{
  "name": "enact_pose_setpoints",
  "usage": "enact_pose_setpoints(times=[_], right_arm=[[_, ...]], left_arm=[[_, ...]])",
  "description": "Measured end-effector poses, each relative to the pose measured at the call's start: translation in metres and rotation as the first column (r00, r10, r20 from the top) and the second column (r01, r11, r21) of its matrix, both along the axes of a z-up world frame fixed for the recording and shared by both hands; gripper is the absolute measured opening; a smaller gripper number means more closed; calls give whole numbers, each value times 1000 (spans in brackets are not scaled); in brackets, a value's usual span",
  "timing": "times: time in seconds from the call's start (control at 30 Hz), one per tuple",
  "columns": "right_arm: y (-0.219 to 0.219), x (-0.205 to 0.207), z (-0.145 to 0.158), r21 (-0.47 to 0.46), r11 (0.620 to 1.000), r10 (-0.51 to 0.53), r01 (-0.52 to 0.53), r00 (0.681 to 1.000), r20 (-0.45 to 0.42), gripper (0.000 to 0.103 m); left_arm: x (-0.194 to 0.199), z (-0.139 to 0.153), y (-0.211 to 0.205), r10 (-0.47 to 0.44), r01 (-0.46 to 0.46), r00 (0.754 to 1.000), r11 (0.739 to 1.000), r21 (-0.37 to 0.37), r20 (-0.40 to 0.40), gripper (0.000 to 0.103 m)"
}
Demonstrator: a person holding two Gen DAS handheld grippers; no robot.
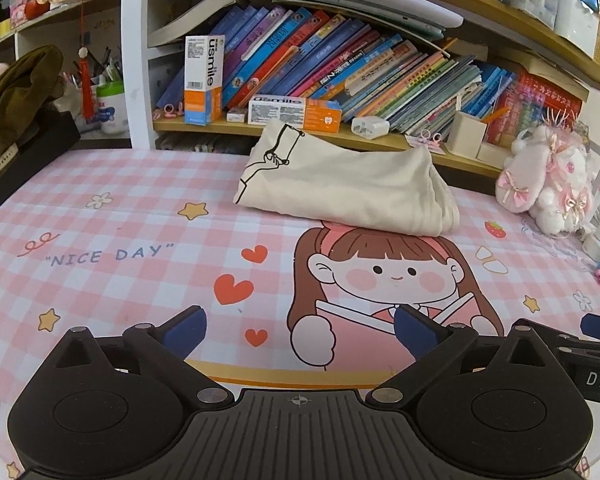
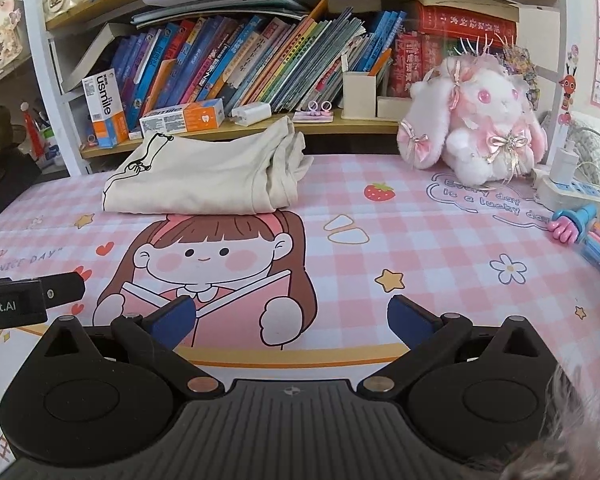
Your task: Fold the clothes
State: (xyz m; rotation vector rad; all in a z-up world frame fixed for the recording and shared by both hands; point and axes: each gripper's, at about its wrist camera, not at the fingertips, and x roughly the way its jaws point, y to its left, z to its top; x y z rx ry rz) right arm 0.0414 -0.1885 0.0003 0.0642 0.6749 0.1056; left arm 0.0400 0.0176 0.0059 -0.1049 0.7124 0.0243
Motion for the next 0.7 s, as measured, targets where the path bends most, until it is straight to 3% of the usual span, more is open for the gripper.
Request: enact_pose_setpoints(times=[0.4, 0.7], right_arm=[[1, -3, 0, 9, 1000, 5, -5, 1000, -1, 103], [2, -5, 0, 9, 1000, 9, -9, 1000, 1, 103]], left_arm=[[-6, 0, -3, -28, 27, 999, 999, 29, 26, 103], [-5, -1, -1, -16, 16, 1000, 1000, 6, 12, 103]])
